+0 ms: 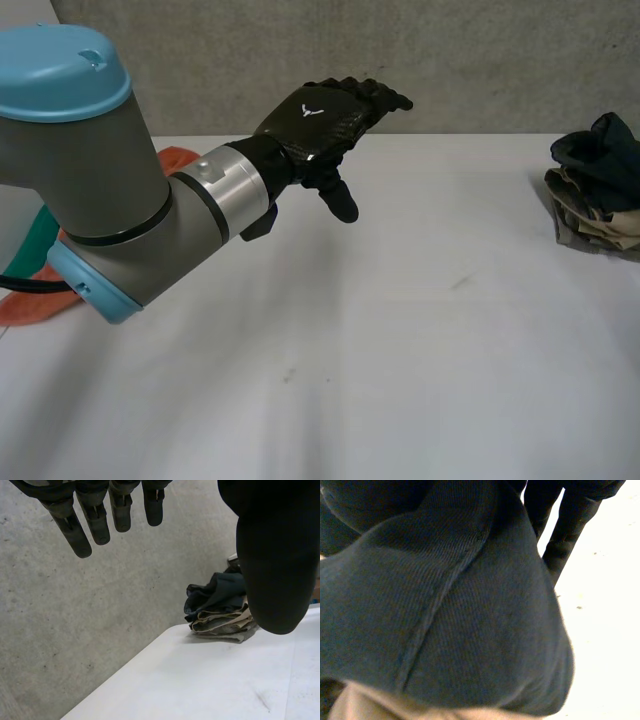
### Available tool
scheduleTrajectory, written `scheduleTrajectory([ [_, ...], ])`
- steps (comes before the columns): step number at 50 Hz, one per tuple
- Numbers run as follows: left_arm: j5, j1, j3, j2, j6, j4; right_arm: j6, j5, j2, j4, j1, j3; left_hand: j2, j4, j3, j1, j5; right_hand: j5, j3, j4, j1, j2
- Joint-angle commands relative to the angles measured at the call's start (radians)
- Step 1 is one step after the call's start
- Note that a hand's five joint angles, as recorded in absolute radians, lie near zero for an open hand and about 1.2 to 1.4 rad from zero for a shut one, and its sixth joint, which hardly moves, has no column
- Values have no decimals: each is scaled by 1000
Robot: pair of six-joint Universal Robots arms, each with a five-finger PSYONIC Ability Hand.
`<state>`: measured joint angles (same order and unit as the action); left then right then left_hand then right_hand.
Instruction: Fold the laundry.
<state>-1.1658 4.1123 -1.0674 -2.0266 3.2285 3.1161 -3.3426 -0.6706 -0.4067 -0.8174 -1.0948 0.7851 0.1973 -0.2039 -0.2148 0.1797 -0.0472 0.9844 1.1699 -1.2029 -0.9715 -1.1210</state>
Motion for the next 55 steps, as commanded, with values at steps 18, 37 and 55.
scheduleTrajectory([
  [18, -23, -40, -8, 14, -3, -4, 122, -152, -498, 288, 58, 388, 10, -4, 7, 28, 14, -984, -995, 1028, 797, 947],
  [37, -18, -41, 7, 127, -45, 1, 704, -687, -791, 363, -210, 394, 7, -1, 10, 25, 17, -984, -995, 1028, 797, 947],
  [55, -199, 440, 4, 63, 154, -85, 693, -512, -926, 374, -732, 870, 4, 2, 13, 22, 20, -984, -995, 1028, 797, 947],
])
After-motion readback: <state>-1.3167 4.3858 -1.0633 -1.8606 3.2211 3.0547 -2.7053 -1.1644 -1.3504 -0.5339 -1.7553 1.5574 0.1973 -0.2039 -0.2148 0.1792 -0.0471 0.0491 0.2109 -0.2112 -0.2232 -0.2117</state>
